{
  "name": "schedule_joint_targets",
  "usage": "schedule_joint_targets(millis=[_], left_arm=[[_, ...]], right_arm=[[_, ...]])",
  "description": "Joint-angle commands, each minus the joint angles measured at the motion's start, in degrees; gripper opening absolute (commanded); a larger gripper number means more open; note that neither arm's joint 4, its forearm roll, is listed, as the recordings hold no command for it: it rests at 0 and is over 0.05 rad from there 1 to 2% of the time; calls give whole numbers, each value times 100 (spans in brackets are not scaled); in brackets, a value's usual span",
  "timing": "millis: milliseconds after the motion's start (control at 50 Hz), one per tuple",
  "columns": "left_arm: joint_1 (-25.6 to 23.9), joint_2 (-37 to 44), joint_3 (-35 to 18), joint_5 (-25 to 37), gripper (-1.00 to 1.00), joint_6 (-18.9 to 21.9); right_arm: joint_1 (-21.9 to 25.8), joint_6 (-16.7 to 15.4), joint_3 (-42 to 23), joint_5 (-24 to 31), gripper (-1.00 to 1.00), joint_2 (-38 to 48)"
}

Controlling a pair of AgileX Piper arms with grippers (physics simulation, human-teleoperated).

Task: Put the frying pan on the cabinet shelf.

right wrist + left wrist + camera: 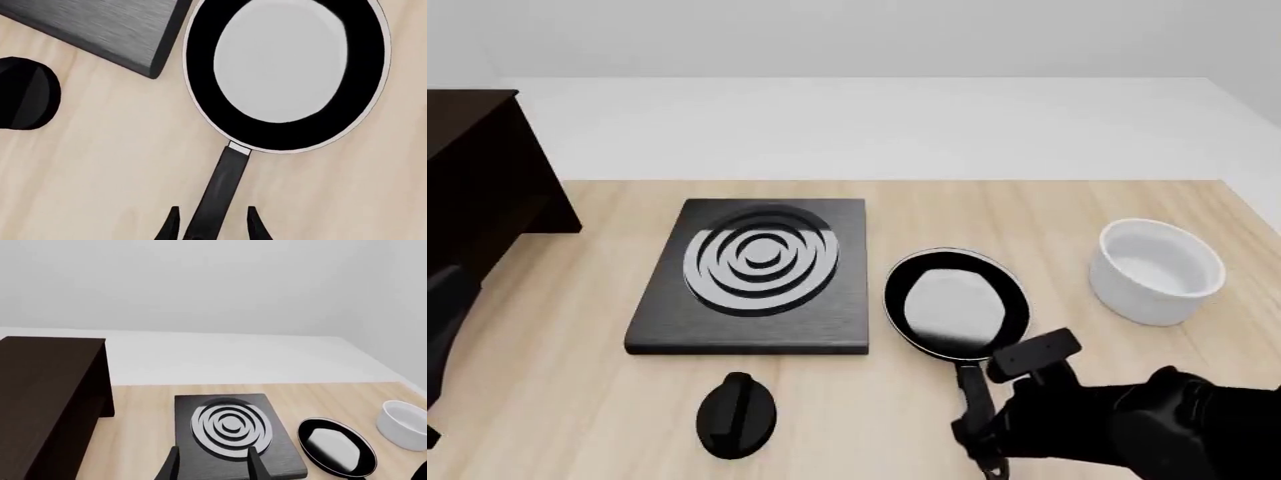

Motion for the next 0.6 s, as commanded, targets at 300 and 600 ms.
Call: schedule_joint_targets(millis=[300,600], left_arm=[[45,14,68,-56,100,-11],[46,4,68,-45,100,-11]], right_arm=[[142,109,238,-727,100,715],[51,161,296,-432,-100,342]])
